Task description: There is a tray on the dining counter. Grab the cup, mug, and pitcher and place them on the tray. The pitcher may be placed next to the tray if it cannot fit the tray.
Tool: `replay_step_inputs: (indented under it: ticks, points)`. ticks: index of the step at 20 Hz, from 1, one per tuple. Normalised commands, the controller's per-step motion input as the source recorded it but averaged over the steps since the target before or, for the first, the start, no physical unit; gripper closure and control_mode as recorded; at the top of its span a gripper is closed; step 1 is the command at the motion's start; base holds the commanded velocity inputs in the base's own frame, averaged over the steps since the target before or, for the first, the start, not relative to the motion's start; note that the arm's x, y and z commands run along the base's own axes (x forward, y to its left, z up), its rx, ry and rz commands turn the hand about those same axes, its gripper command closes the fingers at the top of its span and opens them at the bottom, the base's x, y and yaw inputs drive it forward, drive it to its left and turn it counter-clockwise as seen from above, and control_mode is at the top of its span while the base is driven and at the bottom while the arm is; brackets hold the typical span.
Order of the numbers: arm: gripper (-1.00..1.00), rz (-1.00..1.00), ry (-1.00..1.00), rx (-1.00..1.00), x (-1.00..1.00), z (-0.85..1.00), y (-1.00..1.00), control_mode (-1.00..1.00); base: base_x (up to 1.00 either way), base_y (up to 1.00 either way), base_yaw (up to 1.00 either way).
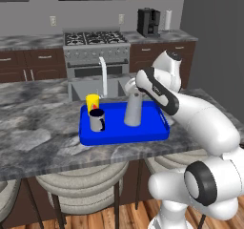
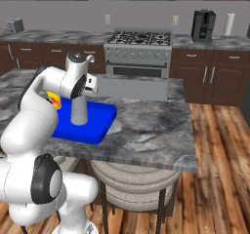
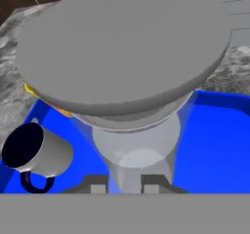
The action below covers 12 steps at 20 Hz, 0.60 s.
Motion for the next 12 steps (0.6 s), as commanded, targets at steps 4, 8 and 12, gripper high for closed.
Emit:
replay_step_inputs:
  ticks: [4, 8, 12]
  points:
    - [-1.0, 0.0, 0.0, 0.0, 0.0, 0.0, 0.0, -1.0, 0.0, 0.0, 0.0]
    - [-1.0, 0.0, 0.0, 0.0, 0.0, 0.0, 0.0, -1.0, 0.0, 0.0, 0.0]
    - [-1.0, 0.0, 0.0, 0.0, 0.0, 0.0, 0.0, -1.0, 0.0, 0.0, 0.0]
